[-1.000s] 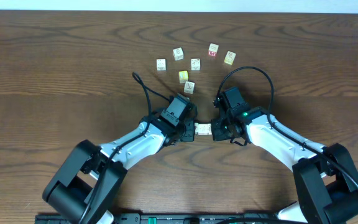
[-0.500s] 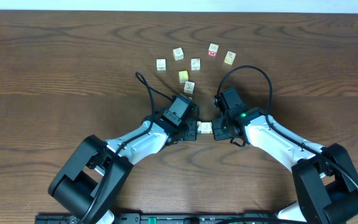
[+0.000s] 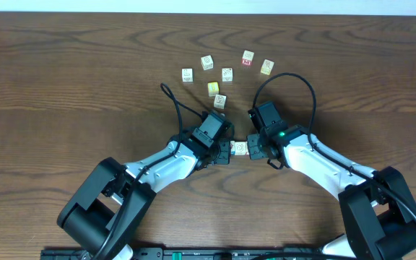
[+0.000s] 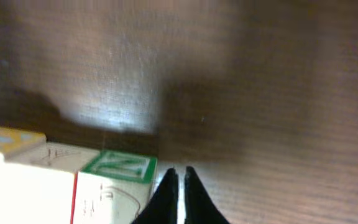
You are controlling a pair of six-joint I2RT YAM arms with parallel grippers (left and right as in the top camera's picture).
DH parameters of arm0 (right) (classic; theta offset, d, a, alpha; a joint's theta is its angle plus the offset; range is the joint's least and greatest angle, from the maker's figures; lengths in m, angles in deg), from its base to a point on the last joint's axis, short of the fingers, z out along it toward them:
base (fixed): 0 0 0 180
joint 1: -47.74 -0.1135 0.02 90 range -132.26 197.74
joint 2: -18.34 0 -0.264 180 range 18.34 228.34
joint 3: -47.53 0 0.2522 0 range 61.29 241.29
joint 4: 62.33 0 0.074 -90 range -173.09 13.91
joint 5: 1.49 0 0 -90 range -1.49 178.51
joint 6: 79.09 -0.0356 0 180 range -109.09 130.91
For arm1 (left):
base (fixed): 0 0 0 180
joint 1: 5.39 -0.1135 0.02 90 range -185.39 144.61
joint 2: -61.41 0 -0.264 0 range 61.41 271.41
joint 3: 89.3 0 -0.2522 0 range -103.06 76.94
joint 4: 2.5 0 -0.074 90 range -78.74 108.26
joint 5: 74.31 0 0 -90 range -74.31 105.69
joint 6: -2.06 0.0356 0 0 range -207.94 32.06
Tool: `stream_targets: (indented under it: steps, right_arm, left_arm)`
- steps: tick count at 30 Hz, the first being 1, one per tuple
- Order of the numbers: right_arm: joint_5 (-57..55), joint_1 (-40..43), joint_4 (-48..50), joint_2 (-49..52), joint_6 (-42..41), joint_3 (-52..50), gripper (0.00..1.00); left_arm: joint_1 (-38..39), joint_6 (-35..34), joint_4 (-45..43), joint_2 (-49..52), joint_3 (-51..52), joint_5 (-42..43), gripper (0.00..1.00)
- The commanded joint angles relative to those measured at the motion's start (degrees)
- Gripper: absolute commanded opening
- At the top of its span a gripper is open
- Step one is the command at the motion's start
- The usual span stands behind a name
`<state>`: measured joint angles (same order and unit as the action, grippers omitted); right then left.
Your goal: Lift 3 blocks
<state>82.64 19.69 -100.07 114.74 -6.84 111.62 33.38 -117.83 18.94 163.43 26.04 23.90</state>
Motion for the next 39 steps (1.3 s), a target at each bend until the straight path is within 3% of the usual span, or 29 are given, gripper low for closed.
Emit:
stream_targets:
  steps: [1,5,9,11,15,17,18,25,39]
  right_arm:
    - [-5.0,-0.4,2.7,0.4,-0.3,0.0,0.05]
    - [-8.4,-0.4,8.2,0.4,2.0,0.2,0.11]
    - [-10.1,-0.4,14.3,0.4,4.6,0.2,0.3]
    - [-11.4,-0.4,16.6,0.4,4.6,0.2,0.43]
    - [-15.1,-0.4,21.7,0.4,4.6,0.2,0.67]
    - [-16.9,-0.4,23.2,0.4,4.6,0.2,0.95]
    - [-17.2,-0.4,23.7,0.4,4.6,0.2,0.99]
    - [-17.4,-0.2,18.7,0.4,4.5,0.2,0.99]
    - [-17.4,-0.2,16.9,0.4,4.6,0.2,0.99]
  left_arm:
    - [-2.3,2.6,1.6,1.8,0.4,-5.7,0.08]
    - [-6.7,4.4,1.2,-0.6,0.3,-6.1,0.08]
    - [-10.6,6.4,0.5,-3.5,0.3,-6.1,0.15]
    - [-11.8,7.1,0.5,-4.9,0.3,-6.1,0.17]
    - [-13.4,7.4,0.5,-7.6,0.3,-6.1,0.34]
    - [-13.7,7.4,0.3,-8.7,0.3,-6.1,0.41]
    - [-13.7,7.7,0.1,-9.1,0.3,-6.1,0.44]
    - [-13.7,10.0,-0.8,-11.9,0.3,-6.1,0.68]
    - [-14.1,11.6,-1.2,-19.8,0.3,-7.4,0.72]
